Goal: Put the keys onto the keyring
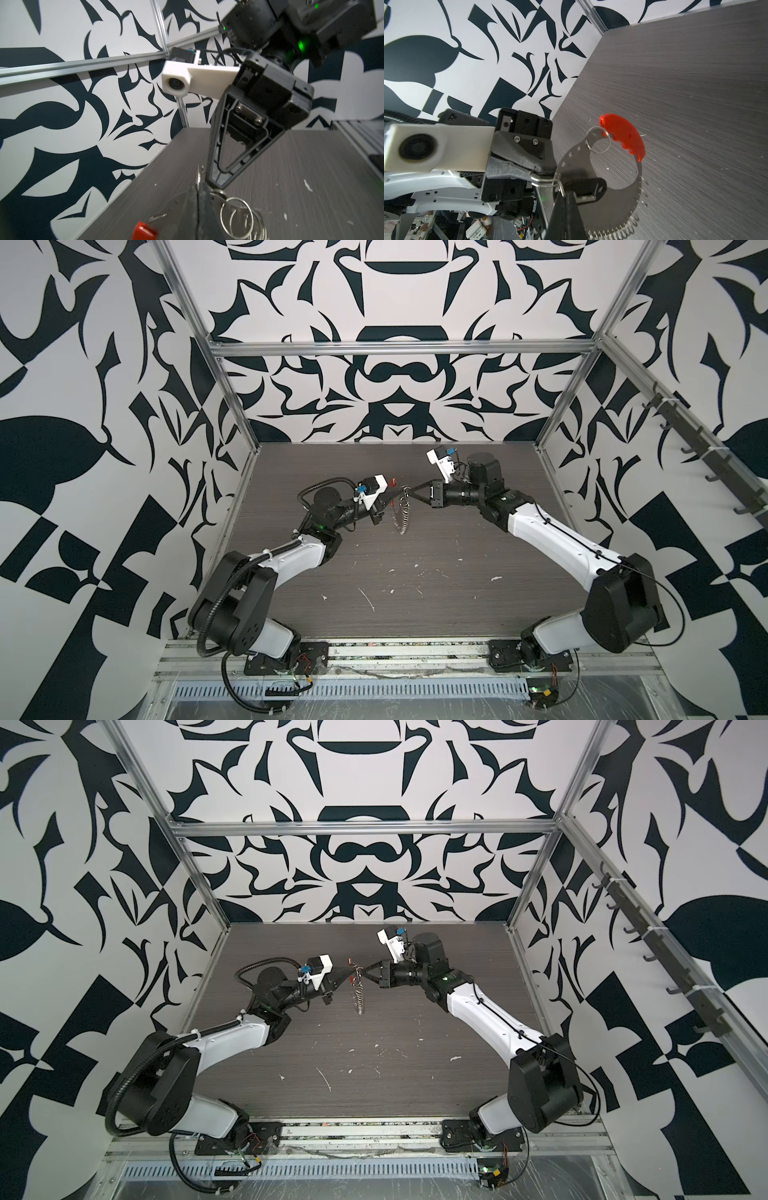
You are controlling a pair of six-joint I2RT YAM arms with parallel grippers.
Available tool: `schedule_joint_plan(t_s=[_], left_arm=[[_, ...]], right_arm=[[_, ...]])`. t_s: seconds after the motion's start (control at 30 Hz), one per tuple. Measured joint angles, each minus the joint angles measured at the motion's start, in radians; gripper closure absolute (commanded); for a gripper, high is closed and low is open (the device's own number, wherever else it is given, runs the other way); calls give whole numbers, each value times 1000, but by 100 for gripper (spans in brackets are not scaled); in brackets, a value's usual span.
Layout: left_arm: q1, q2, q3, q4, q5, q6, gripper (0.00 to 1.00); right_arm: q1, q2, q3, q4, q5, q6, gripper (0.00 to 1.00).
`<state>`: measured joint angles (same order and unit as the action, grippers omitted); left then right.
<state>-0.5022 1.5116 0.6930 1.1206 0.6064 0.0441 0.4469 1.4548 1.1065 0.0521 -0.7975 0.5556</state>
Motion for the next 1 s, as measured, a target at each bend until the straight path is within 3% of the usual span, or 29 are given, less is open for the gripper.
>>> schedule_joint_plan(t_s=[0.17,0.47,0.53,0.73,1.0], left_arm=[[-5,68,-3,149,-9,-150,100],[-8,81,17,200,-31,-266,100],[-9,85,21,200,-39,-289,100],[-15,93,37,222,-56,-367,100],[-18,92,43,233,-89,-455,100]], right_arm=[[-3,-1,-5,35,-14,50,100],[-6,0,-3,85,-23,100,100],[-6,2,4,79,-17,108,95],[-5,15,29,23,16,130,68],[4,-41,101,-240,161,12,66]])
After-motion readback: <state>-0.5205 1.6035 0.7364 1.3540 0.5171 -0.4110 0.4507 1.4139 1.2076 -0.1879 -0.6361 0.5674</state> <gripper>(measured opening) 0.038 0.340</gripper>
